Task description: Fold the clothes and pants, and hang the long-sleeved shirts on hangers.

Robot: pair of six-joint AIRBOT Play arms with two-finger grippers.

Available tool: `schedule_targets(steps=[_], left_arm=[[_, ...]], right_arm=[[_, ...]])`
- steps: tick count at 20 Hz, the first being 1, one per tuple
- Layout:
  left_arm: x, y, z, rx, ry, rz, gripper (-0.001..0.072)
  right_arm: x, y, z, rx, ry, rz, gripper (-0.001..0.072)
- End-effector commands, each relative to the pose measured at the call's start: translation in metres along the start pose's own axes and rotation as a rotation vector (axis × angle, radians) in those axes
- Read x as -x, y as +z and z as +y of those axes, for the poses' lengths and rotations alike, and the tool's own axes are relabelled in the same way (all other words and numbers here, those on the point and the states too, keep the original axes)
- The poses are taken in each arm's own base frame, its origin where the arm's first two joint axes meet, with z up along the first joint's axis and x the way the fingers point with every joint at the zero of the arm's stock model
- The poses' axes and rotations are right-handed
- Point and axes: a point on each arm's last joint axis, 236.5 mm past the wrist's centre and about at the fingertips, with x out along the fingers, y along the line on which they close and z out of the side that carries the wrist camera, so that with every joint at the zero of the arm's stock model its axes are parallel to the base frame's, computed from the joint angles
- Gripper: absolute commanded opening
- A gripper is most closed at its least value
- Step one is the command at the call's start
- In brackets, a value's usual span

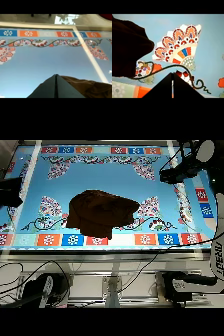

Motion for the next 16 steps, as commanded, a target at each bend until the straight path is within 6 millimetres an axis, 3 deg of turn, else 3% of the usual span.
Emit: schedule_targets(steps=[1, 12, 16], left_arm=[[0.0, -0.001, 0.0, 0.001, 0.0, 0.0, 0.0021], [0.0, 0.0, 0.0, 0.002, 0.0, 0.0, 0.0021], [0.0, 0.013, 0.008, 0.003, 0.032, -0.056, 0.0021]], right_arm=[[-0.001, -0.001, 0.0, -0.001, 0.001, 0.004, 0.0016], [-0.001, 0.0, 0.0, -0.001, 0.002, 0.001, 0.0016], [0.0, 0.016, 0.009, -0.005, 0.037, -0.066, 0.0016]])
